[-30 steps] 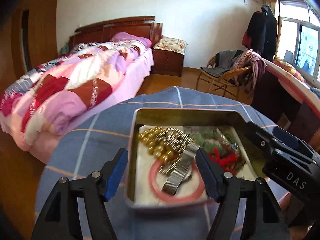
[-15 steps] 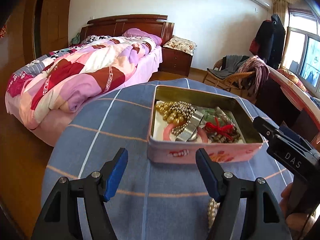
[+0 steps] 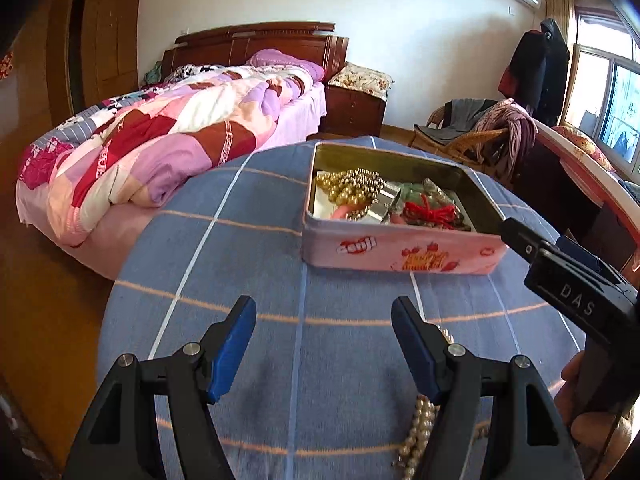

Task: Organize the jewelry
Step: 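Withdraw both open tools from the tin toward the remaining pearl necklace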

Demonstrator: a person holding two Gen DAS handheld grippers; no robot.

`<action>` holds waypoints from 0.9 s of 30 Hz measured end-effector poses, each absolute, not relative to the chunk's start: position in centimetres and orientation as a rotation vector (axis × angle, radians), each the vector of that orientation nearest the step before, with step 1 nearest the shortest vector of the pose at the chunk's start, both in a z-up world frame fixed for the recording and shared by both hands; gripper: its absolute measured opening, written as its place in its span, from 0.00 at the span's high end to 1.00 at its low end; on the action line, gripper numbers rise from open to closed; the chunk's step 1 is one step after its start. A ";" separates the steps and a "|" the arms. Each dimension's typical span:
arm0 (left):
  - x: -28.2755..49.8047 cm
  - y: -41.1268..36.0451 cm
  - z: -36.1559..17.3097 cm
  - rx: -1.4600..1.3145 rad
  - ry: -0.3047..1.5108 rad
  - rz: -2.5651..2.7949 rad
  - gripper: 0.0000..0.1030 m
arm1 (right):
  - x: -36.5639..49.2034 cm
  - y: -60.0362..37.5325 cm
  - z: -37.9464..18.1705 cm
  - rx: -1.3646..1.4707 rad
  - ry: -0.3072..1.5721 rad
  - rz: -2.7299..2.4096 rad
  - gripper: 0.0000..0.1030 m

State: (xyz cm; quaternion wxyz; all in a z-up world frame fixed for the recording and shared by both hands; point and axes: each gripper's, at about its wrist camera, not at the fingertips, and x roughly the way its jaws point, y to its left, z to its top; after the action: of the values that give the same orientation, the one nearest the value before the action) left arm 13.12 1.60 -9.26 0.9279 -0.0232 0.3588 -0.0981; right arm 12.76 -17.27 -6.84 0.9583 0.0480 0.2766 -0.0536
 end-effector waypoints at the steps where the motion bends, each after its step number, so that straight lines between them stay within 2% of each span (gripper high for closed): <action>1: 12.9 1.7 -9.2 -0.052 0.732 -0.202 0.32 | 12.6 -17.2 -6.8 0.097 0.565 -0.111 0.10; 27: 10.1 2.1 -8.6 -0.034 0.725 -0.234 0.32 | 7.9 -16.9 -6.7 0.094 0.623 -0.101 0.10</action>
State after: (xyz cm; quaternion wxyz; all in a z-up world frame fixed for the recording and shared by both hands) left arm 10.10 2.15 -8.65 0.9282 -0.0168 0.3539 -0.1142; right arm 7.91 -16.91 -6.72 0.9495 0.0462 0.3064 -0.0496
